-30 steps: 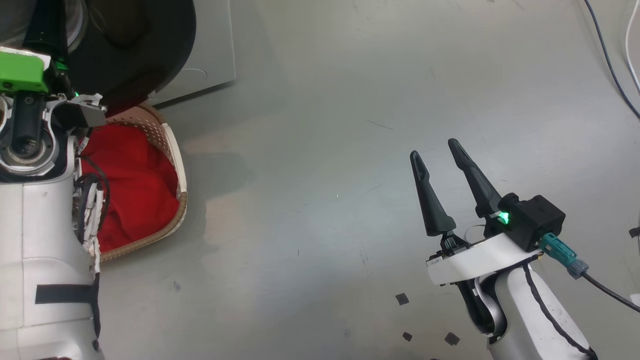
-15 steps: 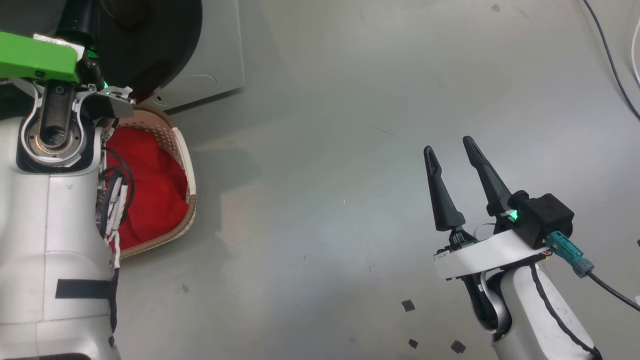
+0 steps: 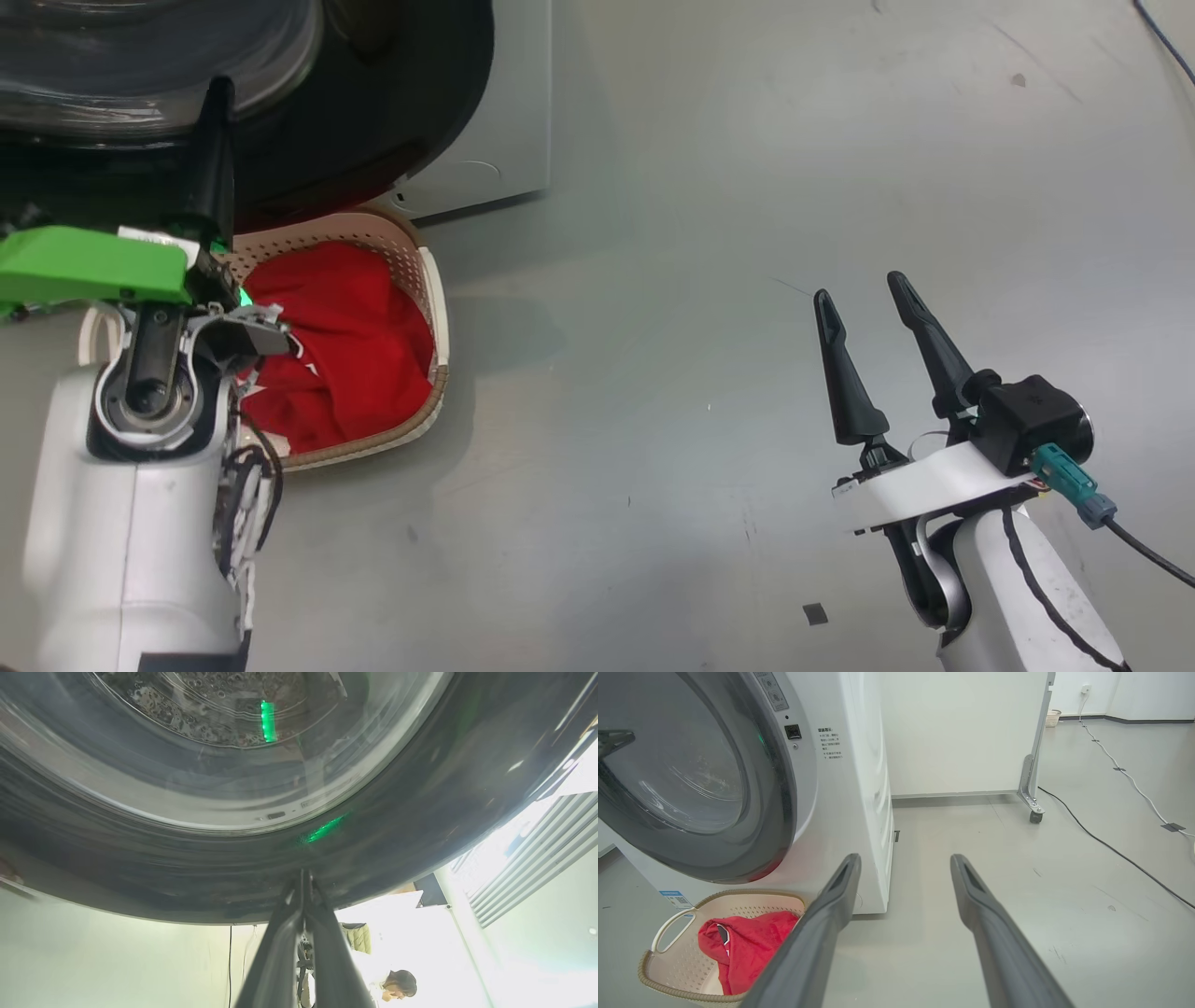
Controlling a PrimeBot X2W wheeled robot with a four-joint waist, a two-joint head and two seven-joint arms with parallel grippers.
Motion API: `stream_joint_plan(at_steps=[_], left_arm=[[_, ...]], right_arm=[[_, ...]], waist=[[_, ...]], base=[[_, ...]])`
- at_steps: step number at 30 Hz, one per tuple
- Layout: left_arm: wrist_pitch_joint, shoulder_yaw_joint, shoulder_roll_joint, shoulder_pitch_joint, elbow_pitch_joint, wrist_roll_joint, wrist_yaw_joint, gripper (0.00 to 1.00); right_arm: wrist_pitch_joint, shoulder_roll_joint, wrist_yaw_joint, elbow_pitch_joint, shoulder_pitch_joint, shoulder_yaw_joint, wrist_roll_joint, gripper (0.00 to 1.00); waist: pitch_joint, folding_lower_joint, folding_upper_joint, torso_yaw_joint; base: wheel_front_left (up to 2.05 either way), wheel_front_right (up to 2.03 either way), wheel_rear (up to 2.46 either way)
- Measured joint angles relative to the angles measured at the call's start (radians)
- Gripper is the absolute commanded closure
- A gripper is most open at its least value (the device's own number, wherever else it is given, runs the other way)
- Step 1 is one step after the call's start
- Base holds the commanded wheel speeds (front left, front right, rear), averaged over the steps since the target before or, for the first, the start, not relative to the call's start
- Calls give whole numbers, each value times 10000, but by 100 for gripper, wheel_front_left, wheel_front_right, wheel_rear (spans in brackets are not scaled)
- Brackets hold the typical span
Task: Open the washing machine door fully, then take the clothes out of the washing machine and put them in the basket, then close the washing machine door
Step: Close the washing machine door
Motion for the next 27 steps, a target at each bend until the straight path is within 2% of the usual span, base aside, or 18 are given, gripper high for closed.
stream_joint_plan(at_steps=[12, 13, 14, 16, 17, 20, 21, 27], left_arm=[[-422, -180, -15, 2467, -1103, -523, 0, 100], [-474, -192, -15, 2667, -1183, -537, 0, 90], [-522, -226, -13, 2847, -1248, -569, 0, 90], [-598, -378, -12, 3200, -1398, -732, 0, 67], [-610, -462, -12, 3365, -1473, -798, 0, 59], [-715, -606, -10, 3812, -1603, -853, 0, 6], [-738, -637, -6, 3957, -1662, -855, 0, 0], [-1085, -769, -2, 4427, -1975, -541, 0, 0]], right_arm=[[0, -40, 12, 150, 453, -111, -267, 0], [0, -40, 13, 167, 496, -117, -278, 0], [0, -40, 13, 180, 548, -136, -282, 0], [0, -40, 13, 199, 647, -213, -299, 0], [0, -42, 13, 205, 699, -247, -299, 0], [0, -42, 13, 234, 848, -297, -330, 0], [0, -40, 13, 240, 889, -305, -337, 0], [0, -40, 13, 257, 1002, -357, -343, 0]], waist=[[-705, 0, -1, 1045], [-774, 0, 0, 1116], [-840, 0, 0, 1182], [-970, 0, 0, 1314], [-1031, 0, 0, 1378], [-1212, 0, 0, 1562], [-1271, 0, 0, 1622], [-1542, -1, 0, 1884]], base=[[0, 0, 0], [0, 0, 0], [0, 0, 0], [0, 0, 0], [0, 0, 0], [0, 0, 0], [0, 0, 0], [0, 0, 0]])
